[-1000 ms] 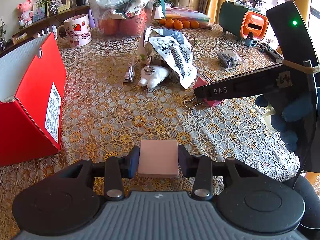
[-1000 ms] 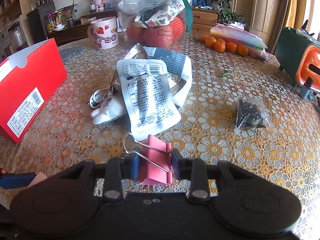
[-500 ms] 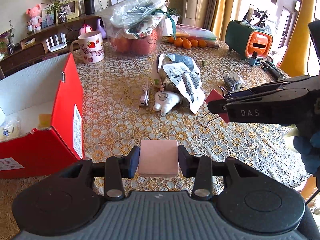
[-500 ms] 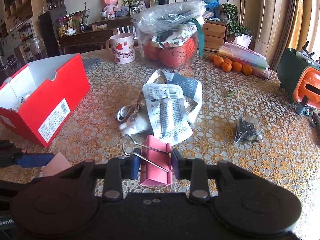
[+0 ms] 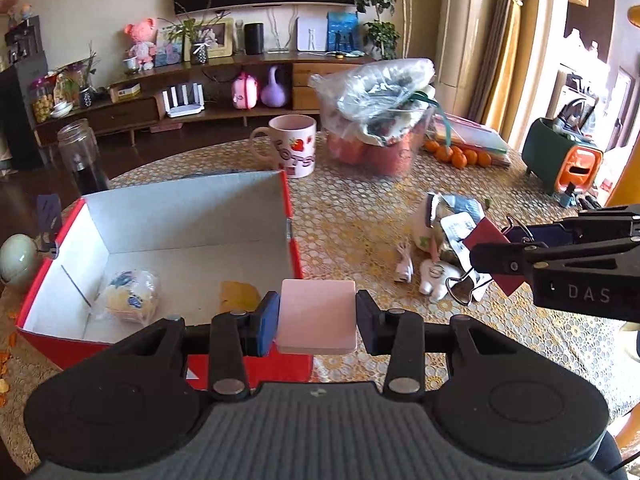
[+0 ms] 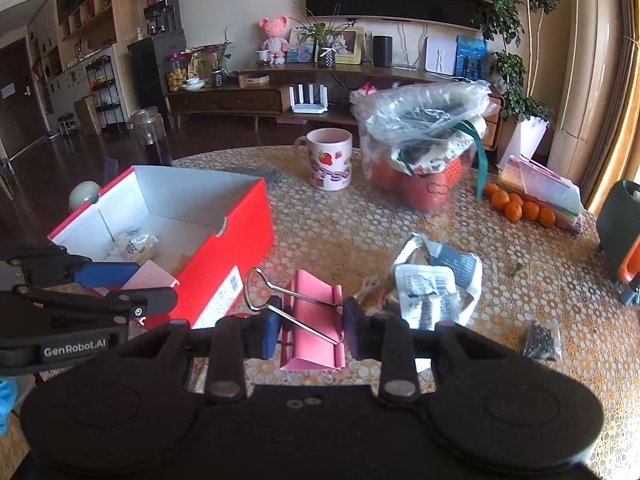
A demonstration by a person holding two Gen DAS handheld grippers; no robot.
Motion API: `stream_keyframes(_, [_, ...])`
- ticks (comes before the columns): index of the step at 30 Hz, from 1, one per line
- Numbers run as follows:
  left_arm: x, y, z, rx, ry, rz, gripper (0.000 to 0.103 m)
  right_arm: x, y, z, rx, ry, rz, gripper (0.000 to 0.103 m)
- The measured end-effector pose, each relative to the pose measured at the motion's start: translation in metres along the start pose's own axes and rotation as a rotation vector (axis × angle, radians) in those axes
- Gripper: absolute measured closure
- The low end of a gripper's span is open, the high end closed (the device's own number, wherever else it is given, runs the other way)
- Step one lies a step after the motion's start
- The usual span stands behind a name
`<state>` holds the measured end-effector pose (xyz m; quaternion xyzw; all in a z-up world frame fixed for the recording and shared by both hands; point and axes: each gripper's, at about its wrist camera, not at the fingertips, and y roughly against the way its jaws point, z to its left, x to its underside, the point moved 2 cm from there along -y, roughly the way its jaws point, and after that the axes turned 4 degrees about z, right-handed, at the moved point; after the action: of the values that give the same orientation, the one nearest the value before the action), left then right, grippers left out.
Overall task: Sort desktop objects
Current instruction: 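Lower the pink clip and pink pad into the red box and open both tools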
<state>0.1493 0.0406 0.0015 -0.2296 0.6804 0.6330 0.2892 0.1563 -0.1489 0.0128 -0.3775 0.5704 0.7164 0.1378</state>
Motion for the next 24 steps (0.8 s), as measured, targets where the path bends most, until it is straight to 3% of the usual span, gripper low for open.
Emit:
stream_keyframes(15, [-0.013, -0.008, 0.104, -0.119, 0.096, 0.017, 0.063, -0.064, -0.038, 0.101, -0.097, 0.105, -0.015, 0.071])
stream_keyframes(24, [-0.014, -0.033, 0.152, -0.147, 0.136, 0.064, 0.063, -0.084, -0.081, 0.133, -0.084, 0.152, 0.016, 0.071])
